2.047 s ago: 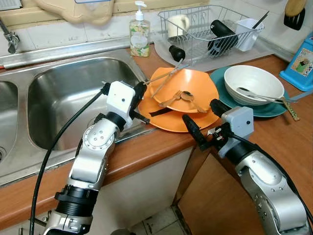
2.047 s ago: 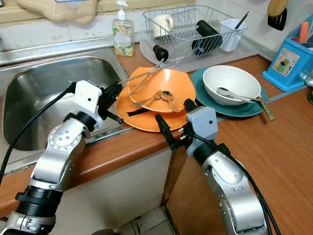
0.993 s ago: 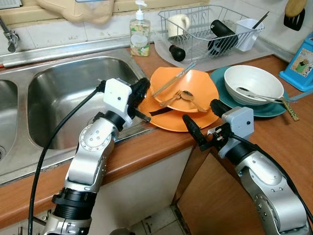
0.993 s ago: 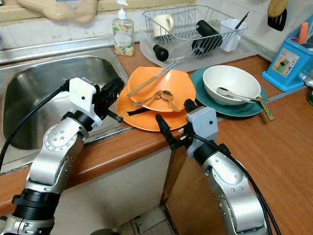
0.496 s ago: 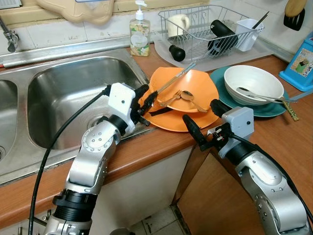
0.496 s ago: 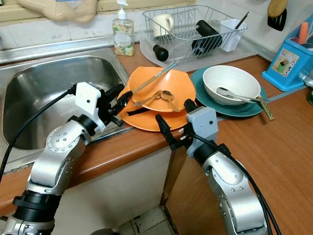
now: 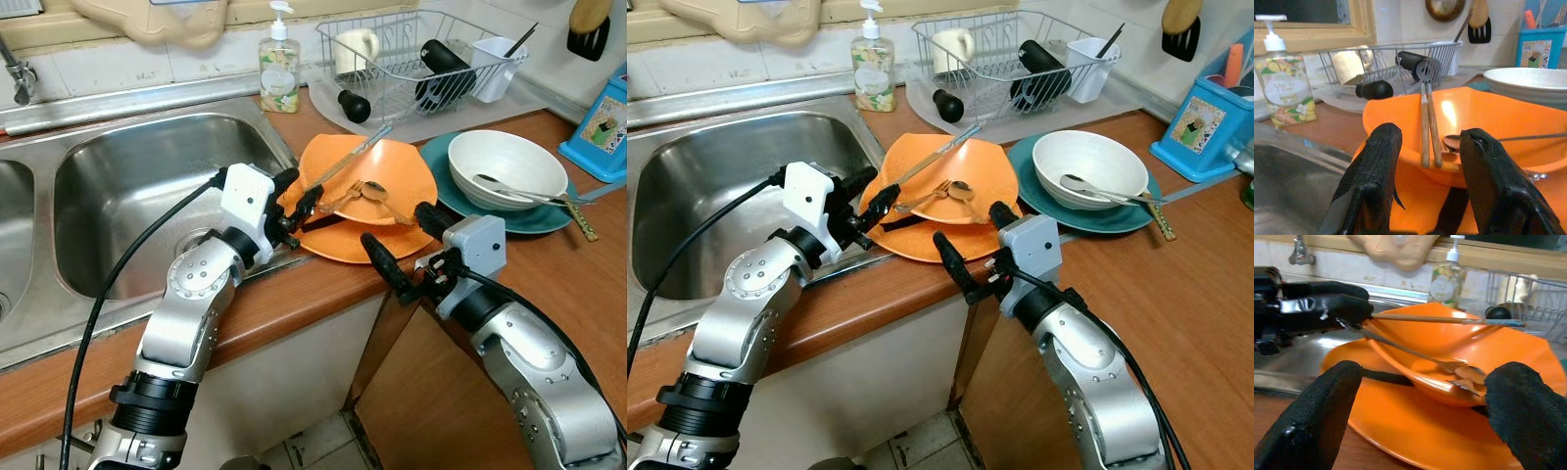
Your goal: Kitchen organization
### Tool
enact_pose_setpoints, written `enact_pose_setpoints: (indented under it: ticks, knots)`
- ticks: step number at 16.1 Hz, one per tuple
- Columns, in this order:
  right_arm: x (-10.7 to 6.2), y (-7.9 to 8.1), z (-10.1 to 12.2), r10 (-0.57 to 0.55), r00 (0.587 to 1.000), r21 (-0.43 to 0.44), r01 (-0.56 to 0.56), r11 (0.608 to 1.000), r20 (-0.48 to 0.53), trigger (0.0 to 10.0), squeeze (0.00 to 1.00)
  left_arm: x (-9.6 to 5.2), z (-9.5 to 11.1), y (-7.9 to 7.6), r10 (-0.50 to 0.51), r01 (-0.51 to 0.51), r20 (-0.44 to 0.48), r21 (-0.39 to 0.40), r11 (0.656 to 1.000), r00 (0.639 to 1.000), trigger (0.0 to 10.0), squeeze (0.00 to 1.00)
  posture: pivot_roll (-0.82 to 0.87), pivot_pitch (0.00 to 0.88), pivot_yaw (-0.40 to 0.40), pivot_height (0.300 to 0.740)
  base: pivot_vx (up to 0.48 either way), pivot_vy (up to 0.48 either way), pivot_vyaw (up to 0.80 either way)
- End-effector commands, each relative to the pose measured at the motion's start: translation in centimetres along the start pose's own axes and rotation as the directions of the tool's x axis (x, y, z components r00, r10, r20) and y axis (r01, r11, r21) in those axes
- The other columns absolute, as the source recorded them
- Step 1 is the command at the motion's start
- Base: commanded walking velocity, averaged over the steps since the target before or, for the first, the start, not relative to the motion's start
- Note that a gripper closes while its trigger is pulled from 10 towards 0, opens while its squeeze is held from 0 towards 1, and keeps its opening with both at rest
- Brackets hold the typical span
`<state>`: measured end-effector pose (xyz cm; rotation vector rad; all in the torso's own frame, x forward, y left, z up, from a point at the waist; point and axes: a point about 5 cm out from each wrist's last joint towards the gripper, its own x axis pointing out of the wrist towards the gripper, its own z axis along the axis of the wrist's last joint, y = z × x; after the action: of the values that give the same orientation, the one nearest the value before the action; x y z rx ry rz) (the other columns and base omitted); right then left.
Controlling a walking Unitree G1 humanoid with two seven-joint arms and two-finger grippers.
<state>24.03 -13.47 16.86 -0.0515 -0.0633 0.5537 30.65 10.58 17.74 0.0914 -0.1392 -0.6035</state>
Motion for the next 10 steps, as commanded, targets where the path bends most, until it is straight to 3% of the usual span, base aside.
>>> enact_pose_setpoints:
  ticks: [1, 3, 4, 5, 7, 8, 9, 10]
  knots:
    - [-0.33, -0.17, 0.43, 0.007, 1.000, 0.001, -0.007, 1.000, 0.009, 10.0, 0.00, 0.37, 0.20, -0.14, -0.032, 0.032, -0.007, -0.003, 0.999, 0.999, 10.0, 0.00, -0.05, 0.000, 0.009, 0.740, 0.000, 0.000, 0.00]
    - [-0.37, -0.10, 0.41, 0.012, 1.000, 0.002, -0.012, 1.000, 0.007, 10.0, 0.00, 0.41, 0.07, -0.18, -0.036, 0.035, -0.013, -0.002, 0.999, 0.999, 10.0, 0.00, -0.05, 0.000, 0.009, 0.740, 0.000, 0.000, 0.00]
    - [-0.38, -0.02, 0.40, 0.017, 1.000, 0.003, -0.017, 1.000, 0.005, 10.0, 0.00, 0.45, -0.02, -0.15, -0.035, 0.035, -0.015, -0.002, 0.999, 0.999, 7.7, 0.00, -0.05, 0.000, 0.010, 0.740, 0.000, 0.000, 0.00]
    - [-0.41, 0.06, 0.38, 0.021, 1.000, 0.004, -0.021, 1.000, 0.003, 10.0, 0.00, 0.49, -0.09, -0.12, -0.034, 0.034, -0.018, -0.003, 0.999, 0.999, 6.7, 0.00, -0.05, 0.000, 0.010, 0.740, 0.000, 0.000, 0.00]
    - [-0.39, 0.19, 0.33, 0.033, 0.999, 0.004, -0.033, 0.999, -0.003, 10.0, 0.00, 0.64, -0.17, -0.08, -0.035, 0.035, -0.019, -0.007, 0.999, 0.999, 2.4, 0.00, -0.05, 0.000, 0.011, 0.740, 0.000, 0.000, 0.00]
    - [-0.39, 0.22, 0.31, 0.035, 0.999, 0.003, -0.035, 0.999, -0.004, 10.0, 0.00, 0.66, -0.20, -0.08, -0.037, 0.037, -0.020, -0.006, 0.999, 0.999, 1.9, 0.00, -0.05, 0.000, 0.012, 0.740, 0.000, 0.000, 0.00]
    - [-0.38, 0.26, 0.29, 0.038, 0.999, 0.002, -0.038, 0.999, -0.006, 10.0, 0.00, 0.70, -0.29, -0.08, -0.039, 0.039, -0.023, -0.005, 0.999, 0.999, 0.3, 0.00, -0.05, 0.000, 0.012, 0.740, 0.000, 0.000, 0.00]
    - [-0.39, 0.27, 0.28, 0.038, 0.999, 0.001, -0.038, 0.999, -0.006, 10.0, 0.00, 0.71, -0.31, -0.08, -0.039, 0.039, -0.023, -0.005, 0.999, 0.999, 0.0, 0.00, -0.05, 0.000, 0.012, 0.740, 0.000, 0.000, 0.00]
